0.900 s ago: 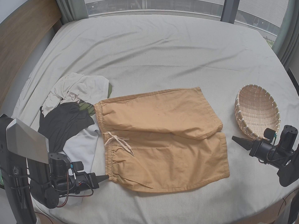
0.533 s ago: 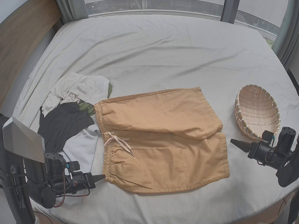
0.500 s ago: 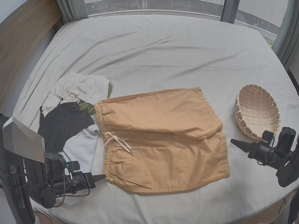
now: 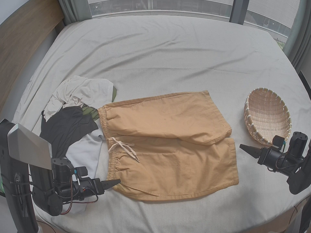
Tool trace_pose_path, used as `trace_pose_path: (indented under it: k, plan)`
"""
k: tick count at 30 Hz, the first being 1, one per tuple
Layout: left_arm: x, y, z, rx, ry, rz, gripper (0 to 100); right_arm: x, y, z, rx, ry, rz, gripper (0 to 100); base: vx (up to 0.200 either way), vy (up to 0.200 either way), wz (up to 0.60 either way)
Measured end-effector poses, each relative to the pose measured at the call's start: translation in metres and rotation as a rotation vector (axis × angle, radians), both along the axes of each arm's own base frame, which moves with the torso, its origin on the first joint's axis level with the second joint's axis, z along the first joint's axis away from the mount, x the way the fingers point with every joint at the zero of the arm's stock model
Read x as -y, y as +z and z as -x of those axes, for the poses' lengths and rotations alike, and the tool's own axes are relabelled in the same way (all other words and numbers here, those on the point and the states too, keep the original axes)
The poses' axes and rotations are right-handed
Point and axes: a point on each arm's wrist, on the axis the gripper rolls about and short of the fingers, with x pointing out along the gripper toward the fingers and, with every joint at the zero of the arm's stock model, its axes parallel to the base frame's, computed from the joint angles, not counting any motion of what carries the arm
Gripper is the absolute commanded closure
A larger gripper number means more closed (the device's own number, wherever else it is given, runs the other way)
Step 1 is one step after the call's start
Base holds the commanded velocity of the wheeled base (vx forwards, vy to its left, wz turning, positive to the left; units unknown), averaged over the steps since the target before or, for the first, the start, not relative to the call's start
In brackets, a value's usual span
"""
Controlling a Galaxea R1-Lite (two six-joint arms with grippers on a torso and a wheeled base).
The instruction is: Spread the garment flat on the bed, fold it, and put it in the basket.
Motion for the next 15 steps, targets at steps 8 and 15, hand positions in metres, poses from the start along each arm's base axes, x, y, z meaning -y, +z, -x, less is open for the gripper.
trace_pose_path:
  k: [8, 15]
  plan:
    - [0.0, -0.001, 0.0, -0.003, -0.002, 0.0, 100, 0.0, -0.001, 0.002, -0.01, 0.0, 0.001, 0, 0.0, 0.0, 0.0]
    - [-0.001, 0.0, 0.0, -0.002, 0.003, 0.0, 100, -0.001, -0.015, 0.018, -0.092, 0.01, 0.02, 0, 0.0, 0.0, 0.0]
